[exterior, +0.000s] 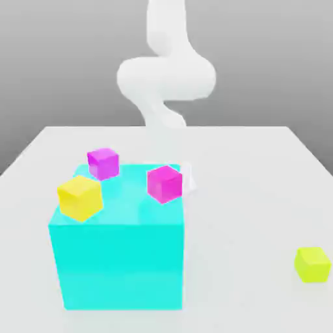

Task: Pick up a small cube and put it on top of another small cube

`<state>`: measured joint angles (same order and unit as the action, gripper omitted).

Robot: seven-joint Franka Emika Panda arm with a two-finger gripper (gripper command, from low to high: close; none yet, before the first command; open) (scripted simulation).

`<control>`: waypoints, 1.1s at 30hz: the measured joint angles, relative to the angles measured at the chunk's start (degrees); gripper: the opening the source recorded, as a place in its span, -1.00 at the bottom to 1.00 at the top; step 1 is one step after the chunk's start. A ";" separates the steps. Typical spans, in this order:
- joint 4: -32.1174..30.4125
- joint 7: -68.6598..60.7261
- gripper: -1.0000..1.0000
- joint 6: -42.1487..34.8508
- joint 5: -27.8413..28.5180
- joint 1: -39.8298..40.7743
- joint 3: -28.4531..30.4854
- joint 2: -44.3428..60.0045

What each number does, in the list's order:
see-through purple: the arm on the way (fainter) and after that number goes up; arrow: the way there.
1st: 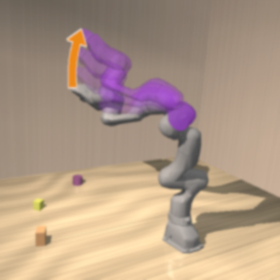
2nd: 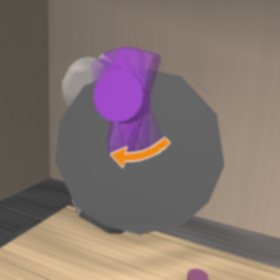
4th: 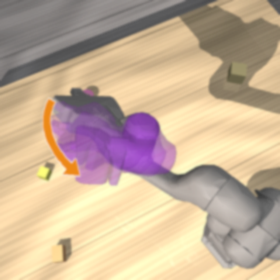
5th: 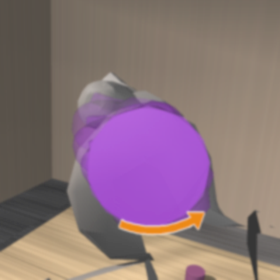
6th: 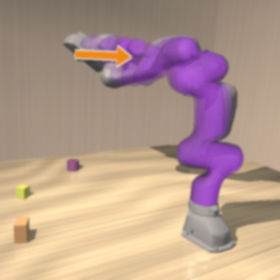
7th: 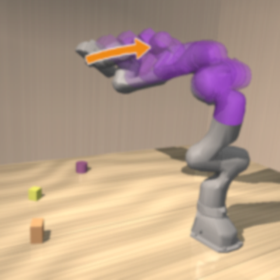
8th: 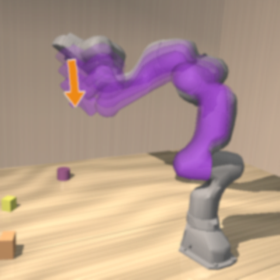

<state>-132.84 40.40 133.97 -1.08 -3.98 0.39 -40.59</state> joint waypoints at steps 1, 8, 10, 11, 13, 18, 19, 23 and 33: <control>-0.46 -2.34 0.00 0.94 -0.46 -1.70 0.13 2.26; -3.43 -17.60 0.00 7.02 -3.50 -11.74 -0.33 17.02; -4.25 -21.82 0.00 8.76 -4.20 -14.12 -1.01 21.19; -4.67 -23.88 0.00 9.63 -4.51 -15.26 -1.41 23.27; -5.51 -27.86 0.00 11.37 -4.92 -17.37 -2.39 27.42; -7.64 -36.46 0.00 15.82 -4.03 -22.70 -5.48 37.75; -8.08 -37.86 0.00 16.73 -3.40 -24.09 -6.02 39.82; -9.80 -42.21 0.00 20.32 0.83 -27.34 -7.28 48.07; -8.85 -41.93 -1.00 30.91 7.92 -31.81 -4.87 63.94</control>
<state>-141.69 -1.53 164.88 6.84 -35.79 -4.48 23.34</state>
